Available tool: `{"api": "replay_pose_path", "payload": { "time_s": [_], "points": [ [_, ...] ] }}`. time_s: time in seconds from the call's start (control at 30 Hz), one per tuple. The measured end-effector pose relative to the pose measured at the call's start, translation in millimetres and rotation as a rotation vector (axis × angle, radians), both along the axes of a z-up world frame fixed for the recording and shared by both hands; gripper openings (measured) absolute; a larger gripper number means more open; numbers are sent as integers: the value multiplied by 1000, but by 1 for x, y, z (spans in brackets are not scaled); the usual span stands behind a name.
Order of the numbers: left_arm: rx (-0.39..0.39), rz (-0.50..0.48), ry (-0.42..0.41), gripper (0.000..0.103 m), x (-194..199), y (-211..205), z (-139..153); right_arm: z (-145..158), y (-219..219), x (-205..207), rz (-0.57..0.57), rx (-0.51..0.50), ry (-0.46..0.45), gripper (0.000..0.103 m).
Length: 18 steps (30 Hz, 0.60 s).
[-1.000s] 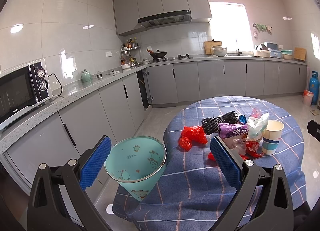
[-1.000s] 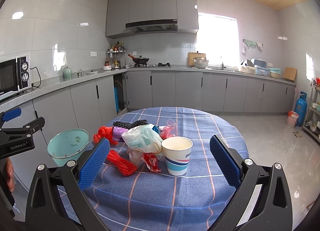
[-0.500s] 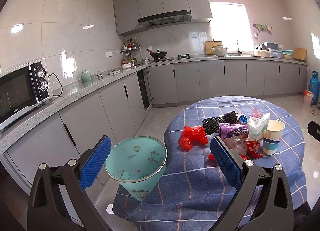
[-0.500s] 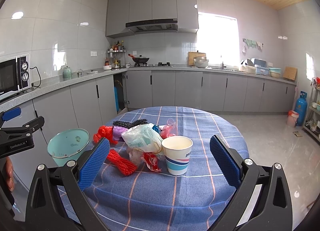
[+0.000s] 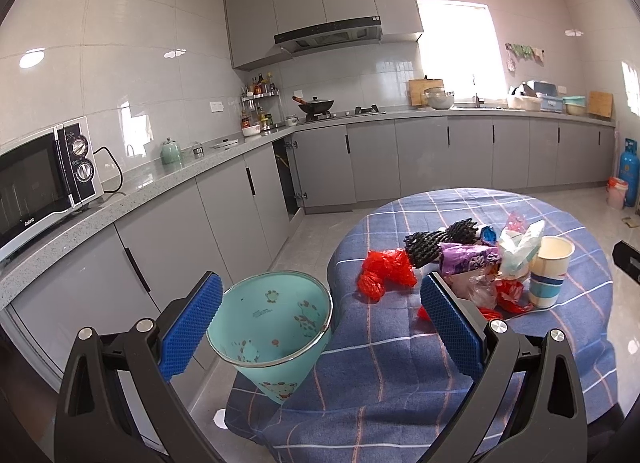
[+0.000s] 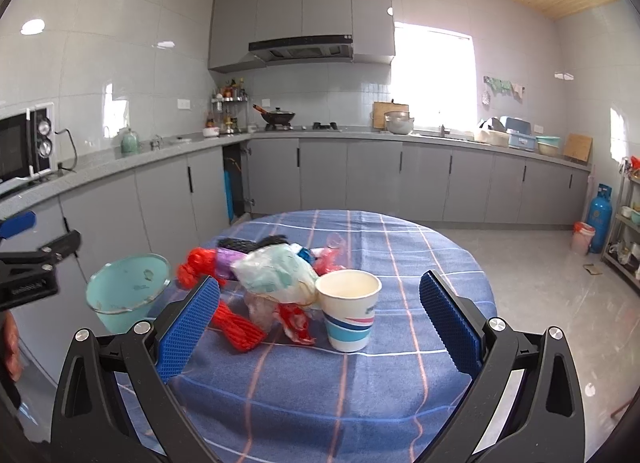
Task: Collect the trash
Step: 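Grasp the white paper cup with the right tool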
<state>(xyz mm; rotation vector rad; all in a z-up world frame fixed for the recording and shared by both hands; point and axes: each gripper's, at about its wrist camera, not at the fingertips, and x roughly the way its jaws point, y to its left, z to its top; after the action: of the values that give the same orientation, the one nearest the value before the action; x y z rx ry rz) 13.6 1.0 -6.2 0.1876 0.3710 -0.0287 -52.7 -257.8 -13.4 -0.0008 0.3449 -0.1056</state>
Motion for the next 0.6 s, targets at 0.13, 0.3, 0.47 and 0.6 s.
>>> {"api": "replay_pose_path", "payload": {
  "time_s": [0.13,0.3,0.47,0.6],
  "points": [
    [-1,-9,29,98,14,-3,-11,-11,-16,13,-41,-1,17,98],
    [-3,-23,60,98,33,-13,-29,-34,-29,33,-59,-4,48,98],
    [-1,-25,97,98,59,-31,-50,-57,-34,58,-65,-11,83,98],
    [-12,-59,87,98,66,-48,-54,-67,-36,74,-53,-14,89,98]
  ]
}}
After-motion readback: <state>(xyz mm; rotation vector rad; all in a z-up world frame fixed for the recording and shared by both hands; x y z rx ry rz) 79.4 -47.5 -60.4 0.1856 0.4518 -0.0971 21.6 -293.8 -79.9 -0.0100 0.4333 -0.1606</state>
